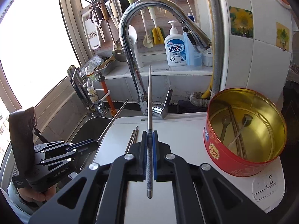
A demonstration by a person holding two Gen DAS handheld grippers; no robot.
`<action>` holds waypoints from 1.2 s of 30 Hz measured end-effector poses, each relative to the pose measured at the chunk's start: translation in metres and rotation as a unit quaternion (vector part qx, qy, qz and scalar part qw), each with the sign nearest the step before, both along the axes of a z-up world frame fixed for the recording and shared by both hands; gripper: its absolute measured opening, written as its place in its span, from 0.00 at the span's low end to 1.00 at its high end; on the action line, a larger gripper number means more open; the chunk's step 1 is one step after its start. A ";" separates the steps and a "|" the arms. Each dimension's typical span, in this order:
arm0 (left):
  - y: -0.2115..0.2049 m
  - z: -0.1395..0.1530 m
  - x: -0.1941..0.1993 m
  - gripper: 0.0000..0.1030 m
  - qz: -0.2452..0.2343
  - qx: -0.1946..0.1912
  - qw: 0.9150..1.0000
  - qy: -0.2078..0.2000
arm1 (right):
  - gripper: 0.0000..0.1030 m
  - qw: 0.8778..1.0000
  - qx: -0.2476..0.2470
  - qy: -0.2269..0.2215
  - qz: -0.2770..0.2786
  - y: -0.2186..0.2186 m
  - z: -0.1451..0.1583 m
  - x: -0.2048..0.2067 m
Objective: Organize utensils
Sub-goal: 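Carry the steel chopstick with the left tool while the right tool carries its chopstick over the tin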
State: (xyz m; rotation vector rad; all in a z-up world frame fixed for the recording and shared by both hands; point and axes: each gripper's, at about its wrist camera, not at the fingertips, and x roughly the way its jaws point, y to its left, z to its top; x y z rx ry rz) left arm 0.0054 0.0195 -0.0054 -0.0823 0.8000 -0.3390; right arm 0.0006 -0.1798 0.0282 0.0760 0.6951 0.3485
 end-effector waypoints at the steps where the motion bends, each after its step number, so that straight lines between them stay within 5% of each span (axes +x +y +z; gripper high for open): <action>1: -0.006 0.004 0.000 0.05 -0.003 0.002 1.000 -0.003 | 0.06 1.000 0.003 -0.008 -0.005 -0.008 0.005 -0.004; 12: -0.073 0.033 0.015 0.05 -0.034 -0.005 0.999 -0.017 | 0.06 0.996 0.027 -0.062 -0.057 -0.100 0.041 -0.012; 19: -0.111 0.041 0.030 0.05 -0.041 0.011 0.999 -0.001 | 0.06 0.996 0.063 -0.041 -0.056 -0.154 0.045 0.011; 23: -0.129 0.048 0.049 0.05 -0.056 -0.010 0.998 0.031 | 0.06 0.996 0.069 -0.033 -0.050 -0.181 0.049 0.028; 28: -0.160 0.050 0.073 0.05 -0.063 0.000 0.997 0.052 | 0.06 0.995 0.084 0.000 -0.048 -0.216 0.044 0.062; 36: -0.208 0.035 0.129 0.05 -0.089 0.005 0.989 0.122 | 0.06 0.986 0.103 0.125 -0.035 -0.243 0.013 0.142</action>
